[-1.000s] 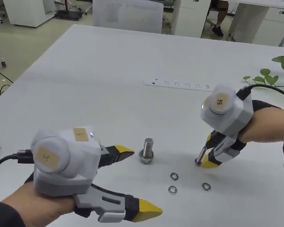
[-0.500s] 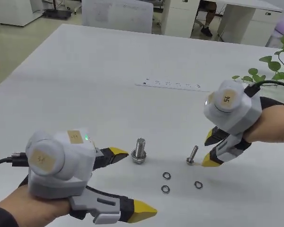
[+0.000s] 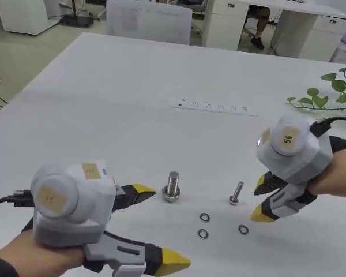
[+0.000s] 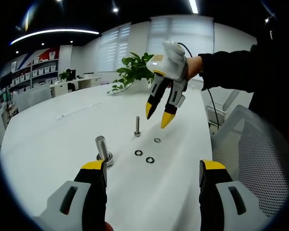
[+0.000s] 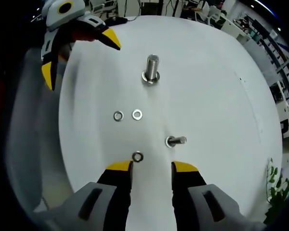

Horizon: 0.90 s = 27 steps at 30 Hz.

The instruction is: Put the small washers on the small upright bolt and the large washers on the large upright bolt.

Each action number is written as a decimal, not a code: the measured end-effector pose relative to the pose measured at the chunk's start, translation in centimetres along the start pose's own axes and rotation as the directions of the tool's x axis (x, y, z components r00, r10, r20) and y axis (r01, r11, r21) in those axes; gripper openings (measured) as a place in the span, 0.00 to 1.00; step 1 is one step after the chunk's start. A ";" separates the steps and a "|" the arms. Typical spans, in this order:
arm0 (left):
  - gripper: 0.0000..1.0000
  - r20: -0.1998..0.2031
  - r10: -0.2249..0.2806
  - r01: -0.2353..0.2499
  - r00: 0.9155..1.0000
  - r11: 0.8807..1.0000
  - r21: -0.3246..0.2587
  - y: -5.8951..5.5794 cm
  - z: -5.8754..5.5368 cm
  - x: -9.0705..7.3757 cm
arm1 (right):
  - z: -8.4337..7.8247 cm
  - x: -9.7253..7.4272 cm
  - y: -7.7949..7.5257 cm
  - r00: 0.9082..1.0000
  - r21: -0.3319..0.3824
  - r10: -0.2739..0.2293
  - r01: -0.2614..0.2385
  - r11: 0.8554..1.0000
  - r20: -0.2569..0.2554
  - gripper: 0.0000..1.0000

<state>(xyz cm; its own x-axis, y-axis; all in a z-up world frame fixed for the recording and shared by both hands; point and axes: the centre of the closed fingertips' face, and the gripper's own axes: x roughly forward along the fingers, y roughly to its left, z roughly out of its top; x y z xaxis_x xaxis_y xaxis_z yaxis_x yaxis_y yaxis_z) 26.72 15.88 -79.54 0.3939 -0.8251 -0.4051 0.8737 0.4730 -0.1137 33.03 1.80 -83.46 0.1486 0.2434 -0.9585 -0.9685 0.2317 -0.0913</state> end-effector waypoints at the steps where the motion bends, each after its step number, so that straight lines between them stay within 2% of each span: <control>1: 0.78 0.000 0.002 -0.002 1.000 1.000 0.002 0.0 0.0 0.0 | 0.0 0.1 0.1 1.000 0.000 0.002 -0.002 1.000 0.003 0.33; 10: 0.78 -0.006 0.017 -0.017 1.000 1.000 0.010 -0.1 0.2 -0.3 | -0.4 0.6 1.3 0.999 0.001 0.035 -0.035 0.999 0.009 0.30; 14: 0.78 -0.007 0.028 -0.028 1.000 1.000 0.010 -0.1 0.1 -0.7 | -0.6 1.4 1.8 0.999 -0.015 0.049 -0.049 0.999 -0.006 0.29; 27: 0.78 -0.005 0.049 -0.049 0.999 0.999 0.008 -0.4 0.4 -1.3 | -0.8 2.7 2.3 0.997 -0.045 0.064 -0.066 0.997 -0.030 0.23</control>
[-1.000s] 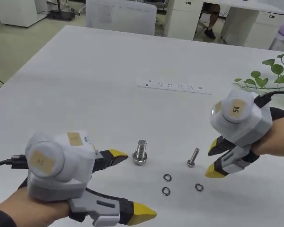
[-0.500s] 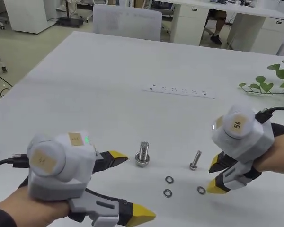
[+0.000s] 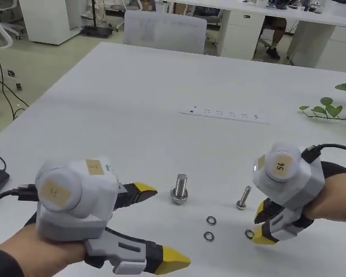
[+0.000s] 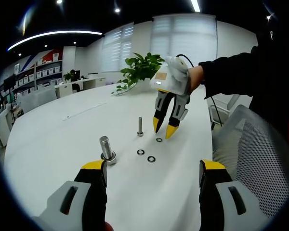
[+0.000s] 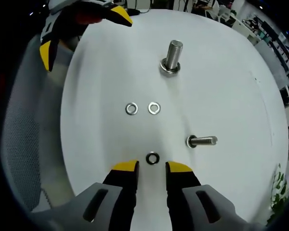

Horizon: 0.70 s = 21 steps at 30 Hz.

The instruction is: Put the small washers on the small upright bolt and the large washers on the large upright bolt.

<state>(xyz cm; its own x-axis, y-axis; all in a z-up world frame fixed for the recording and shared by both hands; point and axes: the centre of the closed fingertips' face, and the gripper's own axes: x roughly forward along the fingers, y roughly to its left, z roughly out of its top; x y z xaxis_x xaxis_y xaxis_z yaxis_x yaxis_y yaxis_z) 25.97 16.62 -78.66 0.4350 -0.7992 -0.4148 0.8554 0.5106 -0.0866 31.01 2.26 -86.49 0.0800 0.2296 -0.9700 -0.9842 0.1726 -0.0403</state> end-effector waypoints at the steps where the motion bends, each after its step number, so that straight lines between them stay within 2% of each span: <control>1: 0.78 0.001 0.000 0.000 1.000 1.000 0.001 -0.1 0.1 0.0 | 0.0 0.1 0.1 1.000 0.000 0.002 -0.002 1.000 -0.004 0.23; 12: 0.78 0.003 0.016 -0.016 1.000 1.000 0.010 -0.2 0.5 -0.8 | 0.3 0.8 0.0 1.000 -0.011 -0.001 0.001 1.000 -0.019 0.21; 21: 0.78 -0.002 0.013 -0.013 1.000 1.000 0.011 -0.2 0.3 -1.1 | 0.4 1.1 -0.1 0.999 -0.020 -0.004 0.004 1.000 -0.040 0.19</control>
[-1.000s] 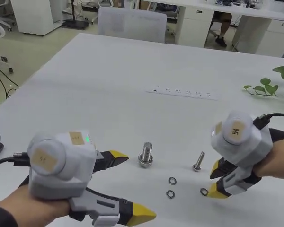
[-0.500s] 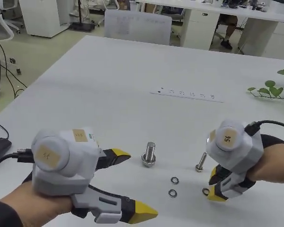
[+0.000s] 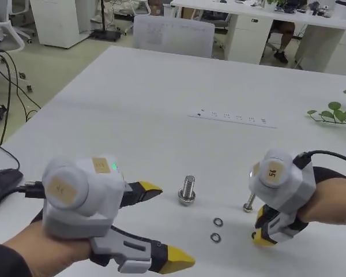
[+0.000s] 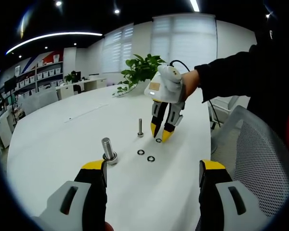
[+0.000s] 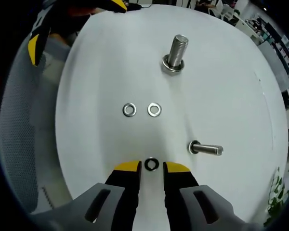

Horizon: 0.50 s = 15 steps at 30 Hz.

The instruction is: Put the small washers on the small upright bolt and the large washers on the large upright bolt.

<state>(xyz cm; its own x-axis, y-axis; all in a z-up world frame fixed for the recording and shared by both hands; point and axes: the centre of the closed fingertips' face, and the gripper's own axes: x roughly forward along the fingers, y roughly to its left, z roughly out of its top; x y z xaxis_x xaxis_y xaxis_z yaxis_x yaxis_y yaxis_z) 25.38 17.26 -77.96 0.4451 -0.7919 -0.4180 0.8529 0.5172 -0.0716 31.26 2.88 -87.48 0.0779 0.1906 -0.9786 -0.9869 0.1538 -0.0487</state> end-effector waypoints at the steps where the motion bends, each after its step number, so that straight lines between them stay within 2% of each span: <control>1: 0.78 0.000 0.000 0.000 1.000 1.000 0.000 0.0 0.0 0.0 | -0.1 0.1 0.0 1.000 0.002 0.001 -0.001 1.000 -0.003 0.19; 15: 0.78 -0.012 -0.002 0.002 1.000 1.000 0.006 0.0 -0.2 0.7 | -0.2 0.3 0.2 1.000 0.000 0.024 -0.024 1.000 0.002 0.18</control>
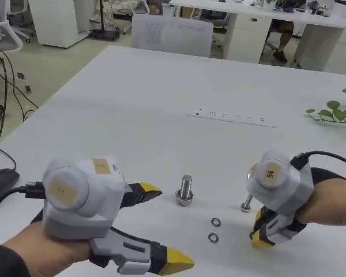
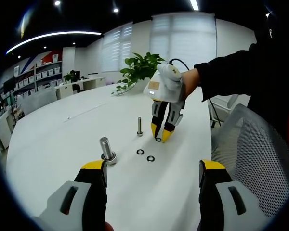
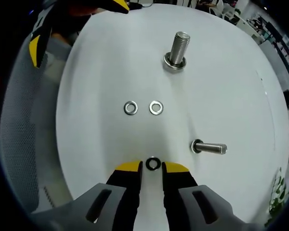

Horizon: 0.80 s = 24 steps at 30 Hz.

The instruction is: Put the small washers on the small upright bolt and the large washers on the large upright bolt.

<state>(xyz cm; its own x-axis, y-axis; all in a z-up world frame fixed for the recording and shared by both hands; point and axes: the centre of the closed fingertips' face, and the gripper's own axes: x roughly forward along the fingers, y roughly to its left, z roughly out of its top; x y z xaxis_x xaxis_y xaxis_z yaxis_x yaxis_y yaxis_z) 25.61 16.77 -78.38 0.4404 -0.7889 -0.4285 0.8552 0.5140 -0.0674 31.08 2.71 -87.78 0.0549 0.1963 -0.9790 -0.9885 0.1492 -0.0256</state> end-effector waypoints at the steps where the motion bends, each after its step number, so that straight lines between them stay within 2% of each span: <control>1: 0.78 0.000 0.002 -0.002 1.000 1.000 0.001 0.0 0.0 0.0 | 0.0 0.0 0.0 1.000 0.000 0.003 -0.003 1.000 -0.001 0.18; 24: 0.78 -0.009 0.026 -0.025 1.000 1.000 0.003 0.2 0.2 0.2 | 0.0 0.0 0.0 1.000 -0.002 0.010 -0.010 1.000 0.005 0.14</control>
<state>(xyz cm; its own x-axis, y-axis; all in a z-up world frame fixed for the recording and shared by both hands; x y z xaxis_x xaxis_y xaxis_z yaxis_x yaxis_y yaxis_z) 25.91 16.68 -78.32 0.4595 -0.7724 -0.4385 0.8445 0.5329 -0.0537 31.10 2.67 -87.82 0.0463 0.2029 -0.9781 -0.9893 0.1452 -0.0167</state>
